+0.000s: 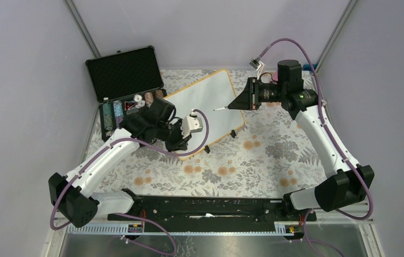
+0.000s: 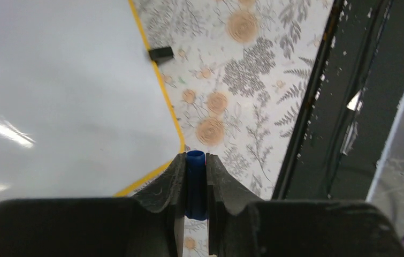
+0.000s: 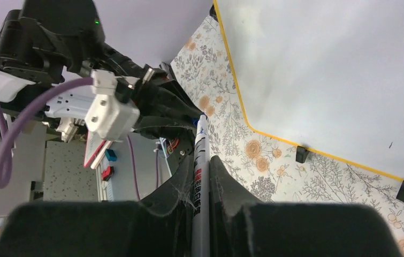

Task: Write a sentence on the whiteboard
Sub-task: Place the pen cap at the center of the board.

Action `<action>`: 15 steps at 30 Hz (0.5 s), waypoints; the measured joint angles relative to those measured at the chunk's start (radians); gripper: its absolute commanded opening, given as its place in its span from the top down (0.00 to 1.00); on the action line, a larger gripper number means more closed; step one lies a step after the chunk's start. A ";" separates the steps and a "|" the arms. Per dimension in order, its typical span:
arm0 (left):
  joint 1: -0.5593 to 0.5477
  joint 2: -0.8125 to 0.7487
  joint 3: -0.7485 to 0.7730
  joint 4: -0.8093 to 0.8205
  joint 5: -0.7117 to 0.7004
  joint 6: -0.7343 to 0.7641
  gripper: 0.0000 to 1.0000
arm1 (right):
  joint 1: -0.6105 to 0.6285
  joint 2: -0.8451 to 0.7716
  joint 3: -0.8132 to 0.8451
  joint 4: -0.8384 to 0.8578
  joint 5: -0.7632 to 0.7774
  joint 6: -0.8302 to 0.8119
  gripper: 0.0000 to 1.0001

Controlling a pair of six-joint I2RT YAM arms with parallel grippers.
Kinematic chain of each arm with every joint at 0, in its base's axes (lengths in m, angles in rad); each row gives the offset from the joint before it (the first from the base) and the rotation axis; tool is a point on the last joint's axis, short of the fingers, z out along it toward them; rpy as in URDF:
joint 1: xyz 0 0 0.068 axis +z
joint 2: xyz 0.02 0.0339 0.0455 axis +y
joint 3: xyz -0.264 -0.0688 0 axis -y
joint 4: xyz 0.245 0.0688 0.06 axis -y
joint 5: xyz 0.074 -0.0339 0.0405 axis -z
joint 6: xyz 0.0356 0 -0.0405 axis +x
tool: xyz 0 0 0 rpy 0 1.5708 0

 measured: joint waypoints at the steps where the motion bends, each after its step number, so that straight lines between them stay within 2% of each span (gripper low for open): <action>1: 0.000 0.004 -0.005 -0.027 0.000 0.004 1.00 | -0.001 -0.001 0.006 0.000 0.000 -0.005 1.00; 9: -0.001 0.005 -0.039 -0.103 0.013 0.026 1.00 | -0.016 -0.005 0.008 -0.037 0.031 -0.048 1.00; 15: -0.017 0.002 -0.140 -0.098 -0.031 0.044 0.96 | -0.050 -0.005 0.003 -0.052 0.085 -0.070 1.00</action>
